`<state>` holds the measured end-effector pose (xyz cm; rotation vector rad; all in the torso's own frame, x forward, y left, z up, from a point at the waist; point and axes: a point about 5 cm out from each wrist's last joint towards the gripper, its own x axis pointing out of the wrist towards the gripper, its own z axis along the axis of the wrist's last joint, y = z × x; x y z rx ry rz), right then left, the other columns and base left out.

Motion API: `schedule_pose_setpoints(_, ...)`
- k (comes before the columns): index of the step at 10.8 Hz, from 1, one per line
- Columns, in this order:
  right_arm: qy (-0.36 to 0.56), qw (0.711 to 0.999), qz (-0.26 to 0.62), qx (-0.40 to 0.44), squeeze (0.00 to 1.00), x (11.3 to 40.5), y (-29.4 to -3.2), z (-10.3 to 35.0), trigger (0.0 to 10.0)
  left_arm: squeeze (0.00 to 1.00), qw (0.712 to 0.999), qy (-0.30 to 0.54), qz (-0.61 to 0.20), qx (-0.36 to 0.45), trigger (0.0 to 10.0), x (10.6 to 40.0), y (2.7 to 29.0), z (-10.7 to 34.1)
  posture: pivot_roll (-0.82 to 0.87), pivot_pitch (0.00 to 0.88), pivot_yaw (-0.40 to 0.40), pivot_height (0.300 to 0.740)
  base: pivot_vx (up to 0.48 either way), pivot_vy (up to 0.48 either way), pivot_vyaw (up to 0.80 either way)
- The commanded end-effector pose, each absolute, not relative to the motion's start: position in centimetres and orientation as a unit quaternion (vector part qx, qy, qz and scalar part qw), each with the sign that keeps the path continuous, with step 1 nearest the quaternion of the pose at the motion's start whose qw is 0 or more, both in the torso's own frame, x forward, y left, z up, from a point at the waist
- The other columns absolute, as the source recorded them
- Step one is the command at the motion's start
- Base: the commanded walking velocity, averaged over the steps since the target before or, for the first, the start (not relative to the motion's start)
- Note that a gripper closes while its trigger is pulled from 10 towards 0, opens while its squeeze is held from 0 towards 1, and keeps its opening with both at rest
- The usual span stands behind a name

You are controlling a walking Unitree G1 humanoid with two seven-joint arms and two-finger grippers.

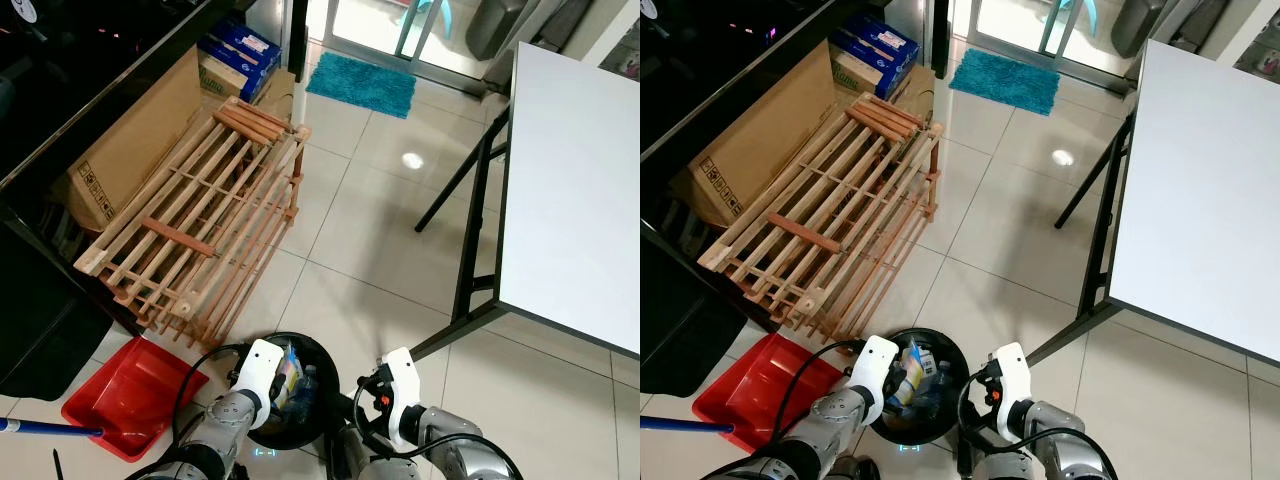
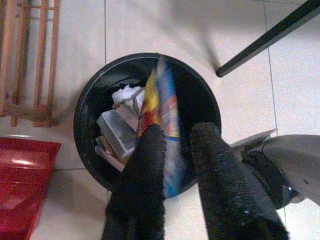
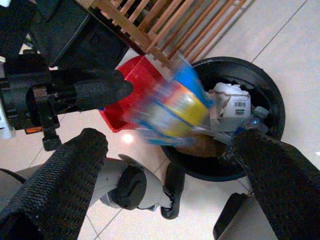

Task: Picking trash to rubbish bin

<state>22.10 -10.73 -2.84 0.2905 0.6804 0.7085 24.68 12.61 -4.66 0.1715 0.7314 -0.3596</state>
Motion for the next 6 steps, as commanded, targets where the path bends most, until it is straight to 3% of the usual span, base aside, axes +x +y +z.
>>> schedule_pose_setpoints(1,0.337,0.867,0.338,0.145,0.00,21.4,-11.0,-3.2,10.0,1.00,0.910,0.362,-0.184,0.087,10.0,24.1,12.2,-5.0,-0.14,0.253,-0.093,0.740,0.000,0.000,0.00)
schedule_pose_setpoints(4,0.339,0.866,0.337,0.147,0.00,21.3,-10.9,-3.1,10.0,1.00,0.911,0.362,-0.181,0.086,10.0,24.1,12.3,-5.1,-0.14,0.251,-0.092,0.740,0.000,0.000,0.00)
schedule_pose_setpoints(5,0.340,0.867,0.335,0.145,0.00,21.4,-10.9,-3.1,10.0,0.75,0.911,0.362,-0.174,0.096,10.0,24.2,12.6,-5.0,-0.14,0.254,-0.093,0.740,0.000,0.000,0.00)
schedule_pose_setpoints(6,0.343,0.870,0.325,0.139,0.00,21.6,-11.0,-3.3,10.0,0.00,0.911,0.366,-0.158,0.107,10.0,24.2,13.3,-5.1,-0.13,0.249,-0.090,0.740,0.000,0.000,0.00)
